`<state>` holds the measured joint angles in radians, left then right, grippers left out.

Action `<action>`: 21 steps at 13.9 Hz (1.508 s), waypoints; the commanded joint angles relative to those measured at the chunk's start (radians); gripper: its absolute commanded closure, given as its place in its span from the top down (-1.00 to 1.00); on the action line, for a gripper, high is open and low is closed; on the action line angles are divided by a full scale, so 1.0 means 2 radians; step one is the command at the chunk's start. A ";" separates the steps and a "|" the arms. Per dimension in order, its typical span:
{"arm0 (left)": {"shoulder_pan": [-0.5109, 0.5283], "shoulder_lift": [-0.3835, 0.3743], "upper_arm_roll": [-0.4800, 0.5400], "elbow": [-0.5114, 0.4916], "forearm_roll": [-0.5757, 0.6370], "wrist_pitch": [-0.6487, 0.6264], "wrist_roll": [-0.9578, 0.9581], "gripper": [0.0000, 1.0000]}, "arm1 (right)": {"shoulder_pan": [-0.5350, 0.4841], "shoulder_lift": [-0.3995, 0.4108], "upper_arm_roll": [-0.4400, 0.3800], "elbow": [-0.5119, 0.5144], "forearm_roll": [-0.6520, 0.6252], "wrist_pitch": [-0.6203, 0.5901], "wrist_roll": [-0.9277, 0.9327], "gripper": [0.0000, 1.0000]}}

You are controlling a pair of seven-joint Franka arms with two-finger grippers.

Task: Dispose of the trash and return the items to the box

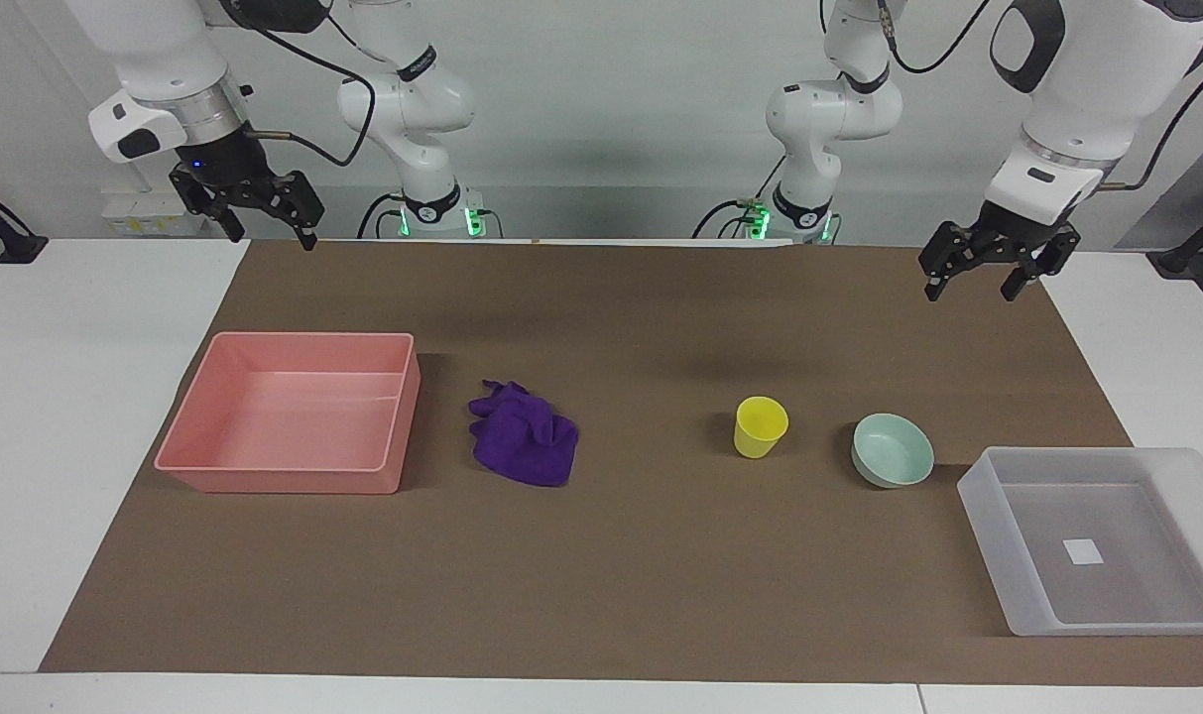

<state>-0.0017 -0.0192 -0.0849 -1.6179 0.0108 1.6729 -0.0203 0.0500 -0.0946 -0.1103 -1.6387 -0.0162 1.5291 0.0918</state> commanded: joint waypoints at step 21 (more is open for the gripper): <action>0.028 0.060 -0.002 -0.091 -0.015 0.161 -0.063 1.00 | 0.112 0.010 0.005 -0.154 0.007 0.252 0.100 1.00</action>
<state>0.0428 0.0943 -0.0844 -1.7421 -0.0052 1.9220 -0.0937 0.2258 -0.0971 -0.1024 -1.8638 -0.0107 1.8966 0.2142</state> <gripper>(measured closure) 0.000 0.000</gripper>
